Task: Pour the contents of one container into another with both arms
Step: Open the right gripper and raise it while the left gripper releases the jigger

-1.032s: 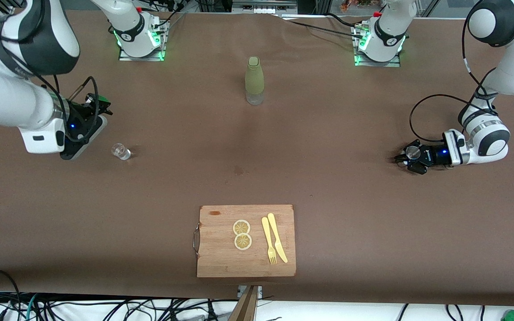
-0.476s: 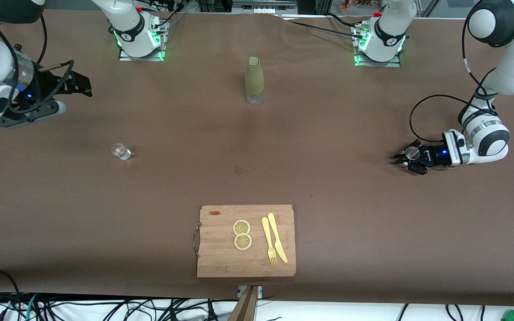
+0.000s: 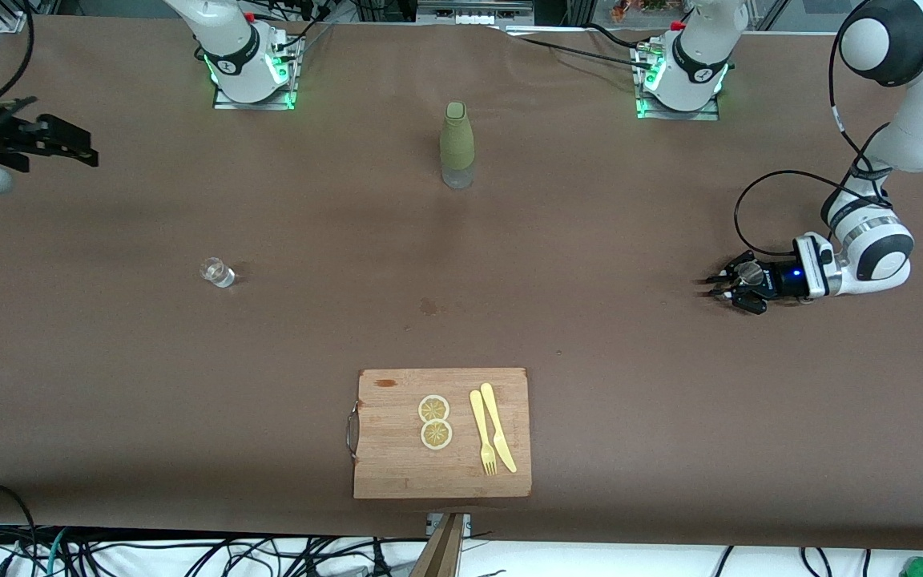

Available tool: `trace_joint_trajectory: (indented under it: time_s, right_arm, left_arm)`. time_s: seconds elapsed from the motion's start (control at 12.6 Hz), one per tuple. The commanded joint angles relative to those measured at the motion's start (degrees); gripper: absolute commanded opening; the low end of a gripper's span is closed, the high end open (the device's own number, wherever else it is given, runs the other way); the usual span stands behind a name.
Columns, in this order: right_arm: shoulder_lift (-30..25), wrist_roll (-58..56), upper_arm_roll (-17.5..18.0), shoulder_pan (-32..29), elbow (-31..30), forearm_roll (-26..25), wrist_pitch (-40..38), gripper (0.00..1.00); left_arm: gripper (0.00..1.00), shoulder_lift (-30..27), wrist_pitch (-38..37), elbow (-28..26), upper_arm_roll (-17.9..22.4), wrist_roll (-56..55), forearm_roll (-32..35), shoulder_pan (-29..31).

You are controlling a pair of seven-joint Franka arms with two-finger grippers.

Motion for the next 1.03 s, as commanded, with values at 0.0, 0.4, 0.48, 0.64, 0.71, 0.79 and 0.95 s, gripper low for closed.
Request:
trace_joint_trajectory:
  time_s: [0.0, 0.4, 0.48, 0.64, 0.71, 0.79, 0.95]
  right_arm:
    - [-0.4, 1.8, -0.7, 0.2, 0.3, -0.5, 1.0, 1.00]
    - [-0.1, 7.8, -0.6, 0.8, -0.3, -0.5, 9.1, 1.00]
    - [-0.1, 7.8, -0.7, 1.1, -0.3, -0.7, 10.0, 1.00]
    - [0.4, 7.8, -1.4, 1.1, -0.8, -0.7, 12.6, 1.00]
    - [0.4, 7.8, -1.5, 1.2, -1.0, -0.7, 12.7, 1.00]
    - [0.3, 7.8, -1.5, 1.5, -1.0, -0.7, 12.4, 1.00]
    - [0.3, 7.7, -2.4, 2.3, -1.3, -0.9, 12.3, 1.00]
  left_arm:
    - [1.00, 0.6, -0.3, 0.2, -0.2, 5.1, -0.8, 0.6]
    - [1.00, -2.6, -0.3, 2.1, 0.1, 2.4, 0.1, 1.4]
    - [1.00, -3.5, -0.3, 3.3, 0.6, 1.5, 1.3, 1.5]
    - [1.00, -6.1, -0.3, 6.6, 0.8, -4.4, 7.6, 2.8]
    - [1.00, -7.8, -0.3, 7.7, 0.8, -7.7, 10.8, 3.4]
    - [1.00, -9.9, -0.1, 8.9, 0.8, -11.1, 13.9, 4.1]
    - [1.00, -15.1, 3.3, 9.6, 0.7, -17.8, 20.1, 5.0]
